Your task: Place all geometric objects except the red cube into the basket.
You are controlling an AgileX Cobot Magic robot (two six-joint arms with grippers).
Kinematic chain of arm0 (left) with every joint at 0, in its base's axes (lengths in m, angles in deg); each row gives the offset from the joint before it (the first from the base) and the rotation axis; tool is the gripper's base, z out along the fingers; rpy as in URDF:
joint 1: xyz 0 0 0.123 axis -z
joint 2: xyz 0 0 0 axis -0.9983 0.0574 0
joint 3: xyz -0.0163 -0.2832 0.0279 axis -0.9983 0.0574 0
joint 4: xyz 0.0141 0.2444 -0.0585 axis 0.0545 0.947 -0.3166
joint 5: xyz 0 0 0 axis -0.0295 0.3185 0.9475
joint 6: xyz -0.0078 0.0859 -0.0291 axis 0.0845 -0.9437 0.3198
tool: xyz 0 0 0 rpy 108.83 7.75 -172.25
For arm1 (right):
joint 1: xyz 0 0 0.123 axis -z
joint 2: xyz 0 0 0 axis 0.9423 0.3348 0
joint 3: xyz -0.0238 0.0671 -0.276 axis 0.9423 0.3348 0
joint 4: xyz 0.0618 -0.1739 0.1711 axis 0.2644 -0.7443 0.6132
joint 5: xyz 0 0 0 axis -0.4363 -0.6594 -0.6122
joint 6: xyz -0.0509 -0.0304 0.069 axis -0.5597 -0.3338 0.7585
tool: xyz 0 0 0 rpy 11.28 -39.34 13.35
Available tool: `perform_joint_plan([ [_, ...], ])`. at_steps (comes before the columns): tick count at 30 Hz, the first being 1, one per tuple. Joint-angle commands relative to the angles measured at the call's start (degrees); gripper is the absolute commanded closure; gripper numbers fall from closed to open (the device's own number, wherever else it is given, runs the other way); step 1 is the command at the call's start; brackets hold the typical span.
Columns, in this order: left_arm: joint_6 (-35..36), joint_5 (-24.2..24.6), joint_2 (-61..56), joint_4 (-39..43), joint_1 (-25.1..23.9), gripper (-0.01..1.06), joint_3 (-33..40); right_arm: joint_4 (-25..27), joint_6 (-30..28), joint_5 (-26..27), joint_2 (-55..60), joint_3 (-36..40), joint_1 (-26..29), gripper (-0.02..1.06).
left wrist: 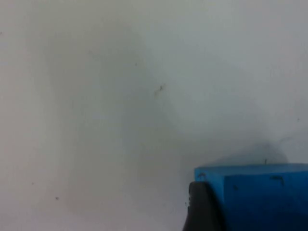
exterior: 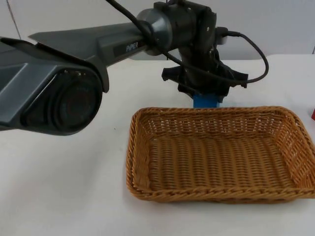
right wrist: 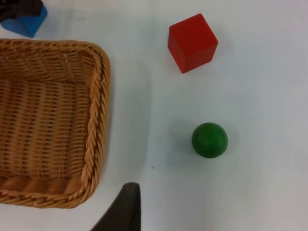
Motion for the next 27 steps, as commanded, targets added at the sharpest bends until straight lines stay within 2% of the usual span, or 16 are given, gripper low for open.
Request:
perform_joint_plan([
  [1, 0.49, 1.08, -3.17, -1.28, 0.18, 1.05, -0.41, -0.89, -0.08, 1.24, -0.20, 0.09, 0.42, -0.01],
  [5, -2.54, 3.10, -8.60, -1.28, 0.18, 1.05, -0.41, -1.25, 0.17, 1.64, -0.20, 0.09, 0.42, -0.01],
  [6, -5.55, 5.71, -11.80, -1.04, 0.18, 1.05, -0.41, -1.25, 0.17, 1.64, -0.20, 0.09, 0.42, -0.01],
  [8, -6.86, 6.74, -12.46, -0.91, 0.18, 1.05, -0.41, -1.25, 0.17, 1.64, -0.20, 0.09, 0.42, -0.01],
  [10, -11.61, 11.11, -15.82, -0.32, 0.18, 1.05, -0.41, -1.25, 0.17, 1.64, -0.20, 0.09, 0.42, -0.01],
  [13, -12.81, 16.44, -19.03, 2.22, 0.18, 1.05, -0.41, -1.38, 0.32, 1.54, -0.20, 0.09, 0.42, -0.01],
  [15, -13.39, 17.92, -19.76, 2.33, 0.18, 1.05, -0.41, -1.38, 0.32, 1.54, -0.20, 0.09, 0.42, -0.01],
  [19, -14.95, 18.55, -20.91, -0.05, 0.18, 1.05, -0.30, -1.38, 0.32, 1.54, -0.20, 0.09, 0.42, -0.01],
  [22, -17.55, 18.55, -21.79, -5.41, 0.55, 1.05, 0.57, -1.50, 0.32, 1.54, -0.20, 0.09, 0.42, -0.01],
  [27, -19.48, 18.55, -23.28, -5.41, 1.55, 1.05, 4.64, -1.50, 0.32, 1.54, -0.20, 0.09, 0.42, -0.01],
])
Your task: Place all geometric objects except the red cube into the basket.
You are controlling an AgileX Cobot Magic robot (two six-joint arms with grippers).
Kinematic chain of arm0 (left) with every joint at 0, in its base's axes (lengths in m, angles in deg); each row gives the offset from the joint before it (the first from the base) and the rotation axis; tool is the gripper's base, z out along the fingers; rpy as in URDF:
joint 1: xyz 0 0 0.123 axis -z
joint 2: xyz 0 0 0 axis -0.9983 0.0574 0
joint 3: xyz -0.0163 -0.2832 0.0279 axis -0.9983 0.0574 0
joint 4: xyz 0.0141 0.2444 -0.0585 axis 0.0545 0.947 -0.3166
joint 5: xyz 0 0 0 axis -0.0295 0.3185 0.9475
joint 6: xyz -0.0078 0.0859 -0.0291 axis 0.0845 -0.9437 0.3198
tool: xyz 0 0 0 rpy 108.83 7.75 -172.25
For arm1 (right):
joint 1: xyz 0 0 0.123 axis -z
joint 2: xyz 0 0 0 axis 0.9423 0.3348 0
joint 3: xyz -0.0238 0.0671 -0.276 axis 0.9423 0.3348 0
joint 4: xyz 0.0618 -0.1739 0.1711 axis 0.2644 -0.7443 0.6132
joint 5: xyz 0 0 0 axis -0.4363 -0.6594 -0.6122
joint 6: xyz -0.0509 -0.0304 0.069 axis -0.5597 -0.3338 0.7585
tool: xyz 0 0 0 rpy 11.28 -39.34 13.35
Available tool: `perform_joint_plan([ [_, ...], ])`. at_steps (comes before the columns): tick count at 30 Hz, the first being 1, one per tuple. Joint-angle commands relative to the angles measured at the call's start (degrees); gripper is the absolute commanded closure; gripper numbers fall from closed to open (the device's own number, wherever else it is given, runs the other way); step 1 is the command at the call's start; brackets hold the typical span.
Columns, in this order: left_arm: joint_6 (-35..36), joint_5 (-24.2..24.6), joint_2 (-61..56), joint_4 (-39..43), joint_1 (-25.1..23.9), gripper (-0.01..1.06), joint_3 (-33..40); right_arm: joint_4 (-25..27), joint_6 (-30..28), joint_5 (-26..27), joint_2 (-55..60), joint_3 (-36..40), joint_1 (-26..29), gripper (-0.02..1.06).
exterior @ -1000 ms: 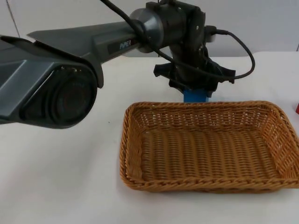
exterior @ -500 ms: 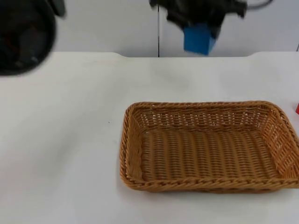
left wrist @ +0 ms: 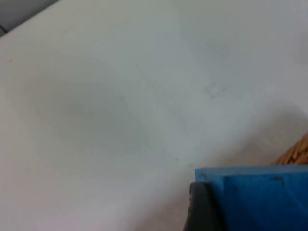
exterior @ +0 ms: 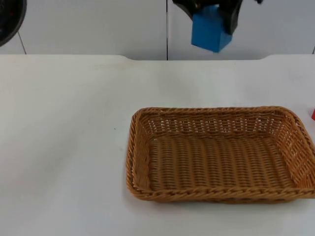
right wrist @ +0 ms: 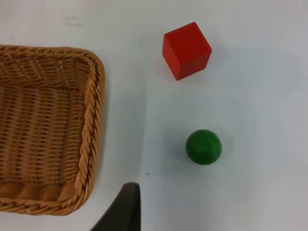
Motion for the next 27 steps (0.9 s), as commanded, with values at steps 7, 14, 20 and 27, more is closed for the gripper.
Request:
perform_joint_plan([
  [7, -2.23, 0.10, -4.15, -0.23, 0.55, 1.05, 6.96, -0.49, 0.11, 0.47, -0.20, 0.09, 0.42, -0.01],
  [14, -4.16, -1.44, -10.13, 0.36, 0.55, 1.05, 14.38, -0.38, -0.01, 0.47, -0.20, 0.09, 0.42, -0.01],
  [20, -5.27, -8.45, -15.75, -1.23, 0.55, 1.05, 26.15, -0.38, 0.15, 0.38, -0.20, 0.09, 0.42, -0.01],
  [27, -5.26, -17.01, -23.90, -1.65, 0.31, 1.05, 43.05, 0.05, 0.12, 0.00, -0.20, 0.09, 0.42, -0.01],
])
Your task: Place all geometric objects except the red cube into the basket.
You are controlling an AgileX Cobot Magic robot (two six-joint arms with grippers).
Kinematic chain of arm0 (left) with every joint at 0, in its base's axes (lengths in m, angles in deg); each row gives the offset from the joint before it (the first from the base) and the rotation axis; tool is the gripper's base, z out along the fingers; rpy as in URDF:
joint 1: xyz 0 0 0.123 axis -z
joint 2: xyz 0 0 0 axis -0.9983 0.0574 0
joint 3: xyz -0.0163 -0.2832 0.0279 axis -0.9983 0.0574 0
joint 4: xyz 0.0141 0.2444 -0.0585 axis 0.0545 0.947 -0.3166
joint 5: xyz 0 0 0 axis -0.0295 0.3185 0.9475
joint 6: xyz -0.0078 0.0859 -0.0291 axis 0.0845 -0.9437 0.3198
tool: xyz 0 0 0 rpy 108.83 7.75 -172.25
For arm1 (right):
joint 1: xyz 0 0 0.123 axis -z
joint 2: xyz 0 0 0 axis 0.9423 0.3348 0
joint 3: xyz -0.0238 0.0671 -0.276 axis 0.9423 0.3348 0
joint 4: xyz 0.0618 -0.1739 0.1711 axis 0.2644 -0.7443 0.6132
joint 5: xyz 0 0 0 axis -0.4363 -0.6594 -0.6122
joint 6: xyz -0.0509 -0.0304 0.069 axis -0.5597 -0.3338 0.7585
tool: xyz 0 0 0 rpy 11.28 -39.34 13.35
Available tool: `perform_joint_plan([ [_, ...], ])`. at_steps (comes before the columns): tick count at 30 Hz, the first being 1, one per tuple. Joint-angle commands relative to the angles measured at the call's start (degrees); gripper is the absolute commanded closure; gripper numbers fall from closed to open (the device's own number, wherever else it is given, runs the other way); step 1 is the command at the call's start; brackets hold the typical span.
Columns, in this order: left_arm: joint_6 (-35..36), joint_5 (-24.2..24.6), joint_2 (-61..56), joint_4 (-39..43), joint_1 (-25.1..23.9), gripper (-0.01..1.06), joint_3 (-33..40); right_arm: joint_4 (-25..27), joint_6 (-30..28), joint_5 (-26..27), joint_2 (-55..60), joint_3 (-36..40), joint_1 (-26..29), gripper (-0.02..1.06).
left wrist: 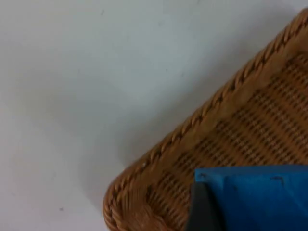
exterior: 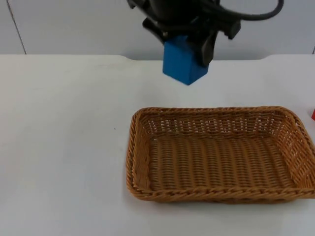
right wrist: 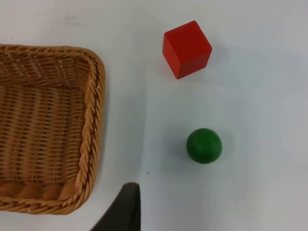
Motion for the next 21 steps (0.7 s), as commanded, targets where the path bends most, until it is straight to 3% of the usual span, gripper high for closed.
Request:
perform_joint_plan([
  [1, -0.23, -3.12, -2.77, -1.03, -0.05, 1.05, 5.08, 0.08, 0.02, 0.08, -0.20, 0.09, 0.31, -0.01],
  [7, 0.04, -11.94, -9.86, -1.61, -0.05, 1.05, 18.99, 0.20, 0.02, 0.19, -0.20, 0.09, 0.31, -0.01],
  [15, 0.04, -13.93, -13.25, -2.39, -0.05, 1.05, 25.94, 0.33, 0.34, 0.19, -0.20, 0.09, 0.31, -0.01],
  [21, 1.69, -19.58, -14.77, -2.28, -0.05, 1.05, 34.98, 0.21, 0.28, 0.06, -0.20, 0.09, 0.31, -0.01],
])
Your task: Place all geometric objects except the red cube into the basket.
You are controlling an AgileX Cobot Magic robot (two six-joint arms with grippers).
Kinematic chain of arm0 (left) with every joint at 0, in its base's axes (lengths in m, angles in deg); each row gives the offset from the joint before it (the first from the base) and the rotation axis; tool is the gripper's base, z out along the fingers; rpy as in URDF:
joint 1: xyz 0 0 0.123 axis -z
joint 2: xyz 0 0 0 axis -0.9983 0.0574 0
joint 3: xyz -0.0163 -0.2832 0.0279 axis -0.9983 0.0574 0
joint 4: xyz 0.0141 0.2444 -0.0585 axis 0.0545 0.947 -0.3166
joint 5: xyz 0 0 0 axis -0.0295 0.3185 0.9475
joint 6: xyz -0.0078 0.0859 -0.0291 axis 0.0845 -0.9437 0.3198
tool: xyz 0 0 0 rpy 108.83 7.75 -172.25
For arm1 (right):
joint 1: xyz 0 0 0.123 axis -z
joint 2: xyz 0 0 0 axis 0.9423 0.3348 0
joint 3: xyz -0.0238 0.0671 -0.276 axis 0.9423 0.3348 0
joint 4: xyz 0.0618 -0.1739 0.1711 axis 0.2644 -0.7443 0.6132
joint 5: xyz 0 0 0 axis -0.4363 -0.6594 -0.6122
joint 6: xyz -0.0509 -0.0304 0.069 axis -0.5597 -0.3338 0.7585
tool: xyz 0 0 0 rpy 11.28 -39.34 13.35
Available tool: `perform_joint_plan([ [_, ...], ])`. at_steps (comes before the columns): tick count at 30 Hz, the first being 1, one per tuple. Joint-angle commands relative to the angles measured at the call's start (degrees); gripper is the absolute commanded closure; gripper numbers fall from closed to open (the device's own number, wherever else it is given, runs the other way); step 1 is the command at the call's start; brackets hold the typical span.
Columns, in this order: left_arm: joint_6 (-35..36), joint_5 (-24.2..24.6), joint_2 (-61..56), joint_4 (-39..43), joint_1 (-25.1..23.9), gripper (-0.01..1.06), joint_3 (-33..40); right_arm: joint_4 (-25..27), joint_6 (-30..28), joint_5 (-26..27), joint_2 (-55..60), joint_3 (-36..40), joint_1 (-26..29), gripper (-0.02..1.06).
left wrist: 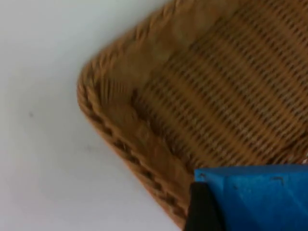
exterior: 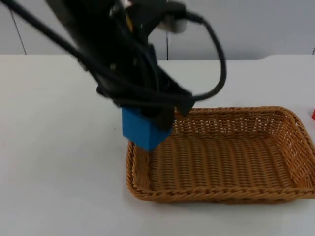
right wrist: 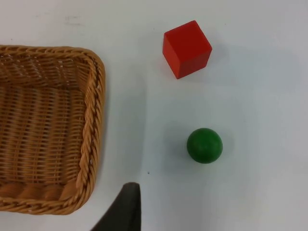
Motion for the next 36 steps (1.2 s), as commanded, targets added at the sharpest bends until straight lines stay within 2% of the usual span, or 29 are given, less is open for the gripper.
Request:
perform_joint_plan([
  [1, 1.14, -5.05, -0.70, -0.55, -0.05, 1.05, 3.45, 0.20, 0.05, 0.20, -0.20, 0.09, 0.31, -0.01],
  [3, 2.36, -11.88, -0.70, -0.66, -0.05, 1.05, 5.58, 0.20, 0.05, 0.72, -0.20, 0.09, 0.31, -0.01],
  [7, 2.40, -15.48, 1.19, -0.80, -0.05, 1.05, 4.58, 0.20, 0.05, 0.84, -0.20, 0.09, 0.31, -0.01],
  [12, 0.39, -14.51, 6.75, -0.80, 0.08, 1.05, 0.55, 0.20, 0.05, 0.84, -0.20, 0.09, 0.31, -0.01],
  [18, -1.01, -14.63, 13.78, -0.13, 3.27, 1.05, -4.60, -0.27, 0.05, 0.73, -0.20, 0.19, 0.31, -0.01],
  [23, -1.00, -14.34, 17.32, 0.22, 4.07, 1.05, -7.49, -0.27, 0.05, 1.26, -0.20, 1.07, 0.31, -0.01],
  [26, -1.15, -12.12, 19.78, 0.50, 4.07, 1.05, -10.01, -0.27, 0.05, 1.50, -0.20, 1.39, 0.31, -0.01],
  [36, -1.38, -13.65, 22.98, 1.57, 4.07, 1.05, -10.67, -0.27, 0.05, 2.09, -0.20, 1.38, 0.31, -0.01],
])
